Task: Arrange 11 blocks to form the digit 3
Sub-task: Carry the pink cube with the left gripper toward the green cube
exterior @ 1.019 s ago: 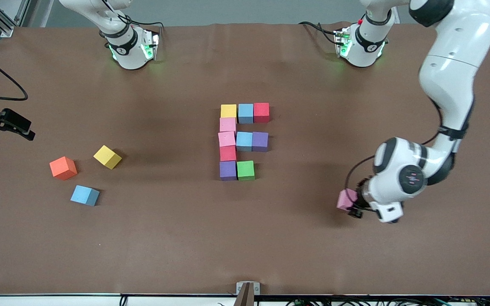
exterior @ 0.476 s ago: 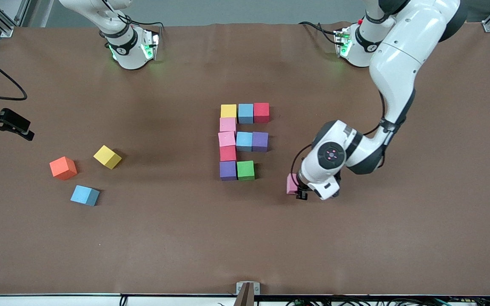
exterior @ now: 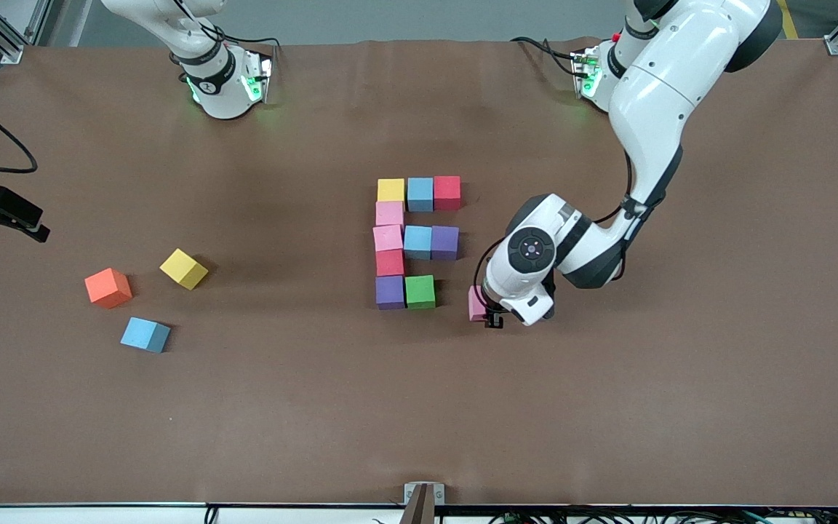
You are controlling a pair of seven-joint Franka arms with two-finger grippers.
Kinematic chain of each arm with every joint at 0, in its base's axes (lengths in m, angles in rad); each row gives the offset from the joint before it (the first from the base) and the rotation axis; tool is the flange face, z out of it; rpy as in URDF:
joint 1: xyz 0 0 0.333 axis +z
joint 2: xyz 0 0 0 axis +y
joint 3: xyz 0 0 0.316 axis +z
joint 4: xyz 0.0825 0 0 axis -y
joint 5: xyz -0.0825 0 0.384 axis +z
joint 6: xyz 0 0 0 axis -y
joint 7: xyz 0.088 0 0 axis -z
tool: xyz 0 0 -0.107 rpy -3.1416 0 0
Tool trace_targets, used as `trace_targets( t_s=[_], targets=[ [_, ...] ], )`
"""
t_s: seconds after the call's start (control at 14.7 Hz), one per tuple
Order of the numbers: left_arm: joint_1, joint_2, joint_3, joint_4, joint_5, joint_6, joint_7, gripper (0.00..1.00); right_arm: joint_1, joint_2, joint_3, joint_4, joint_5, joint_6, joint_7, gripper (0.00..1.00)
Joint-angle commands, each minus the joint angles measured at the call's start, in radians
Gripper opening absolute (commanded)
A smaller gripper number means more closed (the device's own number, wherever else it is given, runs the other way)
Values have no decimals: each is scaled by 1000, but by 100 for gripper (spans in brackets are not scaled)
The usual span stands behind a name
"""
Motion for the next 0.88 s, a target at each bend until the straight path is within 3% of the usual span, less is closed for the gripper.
trace_targets(
  t_s=[0.0,0.82],
  targets=[
    [-45,13,10,14,1,3,-44,25,-8,4,6,29,5,-12,0,100],
    [-123,52,22,37,7,81,-180,25,0,2,6,28,4,-21,1,100]
  ],
)
